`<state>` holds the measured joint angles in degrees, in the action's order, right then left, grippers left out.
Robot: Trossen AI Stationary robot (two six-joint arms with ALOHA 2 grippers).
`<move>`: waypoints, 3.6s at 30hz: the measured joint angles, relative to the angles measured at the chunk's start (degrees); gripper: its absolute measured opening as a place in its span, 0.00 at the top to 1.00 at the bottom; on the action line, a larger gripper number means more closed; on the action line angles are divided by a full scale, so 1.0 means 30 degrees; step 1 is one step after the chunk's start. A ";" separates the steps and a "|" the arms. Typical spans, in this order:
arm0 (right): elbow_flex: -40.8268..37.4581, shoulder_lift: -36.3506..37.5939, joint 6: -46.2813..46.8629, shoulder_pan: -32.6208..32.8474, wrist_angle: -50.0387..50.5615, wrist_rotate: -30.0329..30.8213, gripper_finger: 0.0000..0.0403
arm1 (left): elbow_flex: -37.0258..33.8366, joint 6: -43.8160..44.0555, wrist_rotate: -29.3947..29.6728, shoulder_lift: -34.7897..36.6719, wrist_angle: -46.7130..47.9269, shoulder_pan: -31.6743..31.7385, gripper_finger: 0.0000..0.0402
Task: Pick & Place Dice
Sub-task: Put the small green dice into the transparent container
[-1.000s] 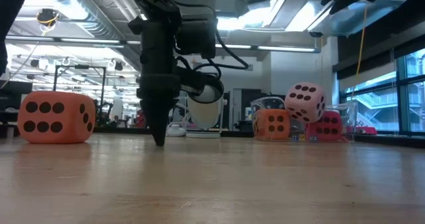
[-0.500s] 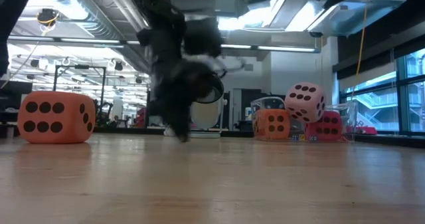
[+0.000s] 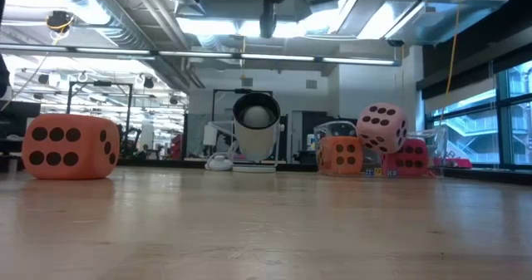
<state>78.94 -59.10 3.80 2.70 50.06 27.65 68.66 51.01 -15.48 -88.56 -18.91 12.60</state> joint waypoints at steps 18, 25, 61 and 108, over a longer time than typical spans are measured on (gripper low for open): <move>0.0007 -0.4296 -1.0960 0.3522 -0.9221 0.4511 0.45 | -0.0022 0.3819 -0.3085 0.0885 -0.4846 0.1945 0.98; 0.0007 -0.4953 -1.0524 0.4309 -1.0886 0.4070 0.45 | -0.0022 0.3797 -0.3560 0.0907 -0.5358 0.1961 0.98; 0.0015 -0.6182 -1.1352 0.4642 -1.2961 0.4512 0.80 | -0.0022 0.4156 -0.4661 0.0915 -0.6770 0.1305 0.98; 0.0024 -0.4213 -0.1990 0.3534 -0.9579 0.5996 0.87 | -0.0029 0.4656 -1.0259 0.2875 -0.5525 0.2981 0.59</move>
<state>79.01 -71.74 -2.18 13.30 21.33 45.64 68.58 64.98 -46.26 -79.94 -35.49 21.54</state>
